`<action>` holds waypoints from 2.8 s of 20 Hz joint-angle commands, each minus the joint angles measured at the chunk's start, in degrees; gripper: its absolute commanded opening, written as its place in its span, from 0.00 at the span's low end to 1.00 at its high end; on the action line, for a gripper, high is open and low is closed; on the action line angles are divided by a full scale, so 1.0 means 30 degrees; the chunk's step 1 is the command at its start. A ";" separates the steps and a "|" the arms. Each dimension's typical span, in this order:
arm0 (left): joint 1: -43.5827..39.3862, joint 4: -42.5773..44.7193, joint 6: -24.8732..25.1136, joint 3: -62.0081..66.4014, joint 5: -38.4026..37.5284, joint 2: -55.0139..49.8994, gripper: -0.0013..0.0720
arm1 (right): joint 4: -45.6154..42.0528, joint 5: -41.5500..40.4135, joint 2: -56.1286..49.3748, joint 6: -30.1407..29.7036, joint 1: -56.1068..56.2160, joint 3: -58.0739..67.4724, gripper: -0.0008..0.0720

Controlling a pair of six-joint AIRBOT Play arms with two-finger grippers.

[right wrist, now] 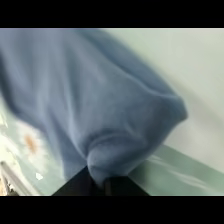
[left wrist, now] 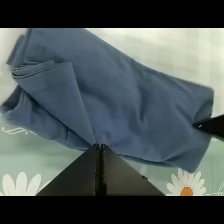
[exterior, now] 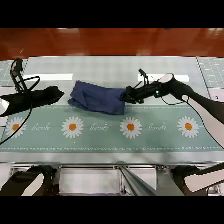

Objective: Fold the shirts.

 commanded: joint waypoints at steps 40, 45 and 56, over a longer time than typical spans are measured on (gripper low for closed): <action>-0.0007 -0.0007 0.0015 0.0000 0.1421 -0.0306 0.04 | -1.9934 1.5314 1.3019 0.6492 -2.6410 -0.3789 0.36; 0.0000 -0.0007 0.0313 0.0750 0.2674 -0.1355 0.04 | -1.9802 1.5329 1.3274 0.6499 -2.6432 -0.4065 0.57; -0.2382 0.0933 0.3920 1.4462 -0.3344 -0.9020 0.04 | -0.4809 0.1982 1.1533 0.1676 -0.9989 0.1982 0.06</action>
